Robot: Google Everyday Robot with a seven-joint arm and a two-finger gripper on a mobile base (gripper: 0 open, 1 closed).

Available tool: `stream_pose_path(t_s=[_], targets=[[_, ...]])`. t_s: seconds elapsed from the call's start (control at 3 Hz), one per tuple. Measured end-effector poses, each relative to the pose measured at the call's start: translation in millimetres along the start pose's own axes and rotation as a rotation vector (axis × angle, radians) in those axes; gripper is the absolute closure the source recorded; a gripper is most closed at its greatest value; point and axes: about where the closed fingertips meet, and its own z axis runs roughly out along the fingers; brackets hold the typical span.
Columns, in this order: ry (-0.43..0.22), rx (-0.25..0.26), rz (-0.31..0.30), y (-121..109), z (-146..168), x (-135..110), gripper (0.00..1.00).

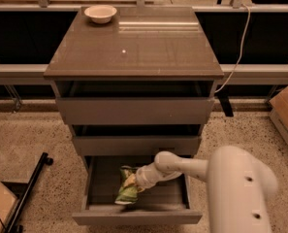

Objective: Pick green jalapeno chip bag from bottom drawer and place on counter

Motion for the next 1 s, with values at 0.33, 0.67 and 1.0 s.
stream_pose_path(t_s=[0.33,0.67,1.0], targets=[[-0.025,-0.095,-0.023,5,-69,19,1.00],[-0.080,-0.153,-0.064,12,-143,34,1.00],[-0.174,-0.136,-0.116,25,-223,47,1.00]])
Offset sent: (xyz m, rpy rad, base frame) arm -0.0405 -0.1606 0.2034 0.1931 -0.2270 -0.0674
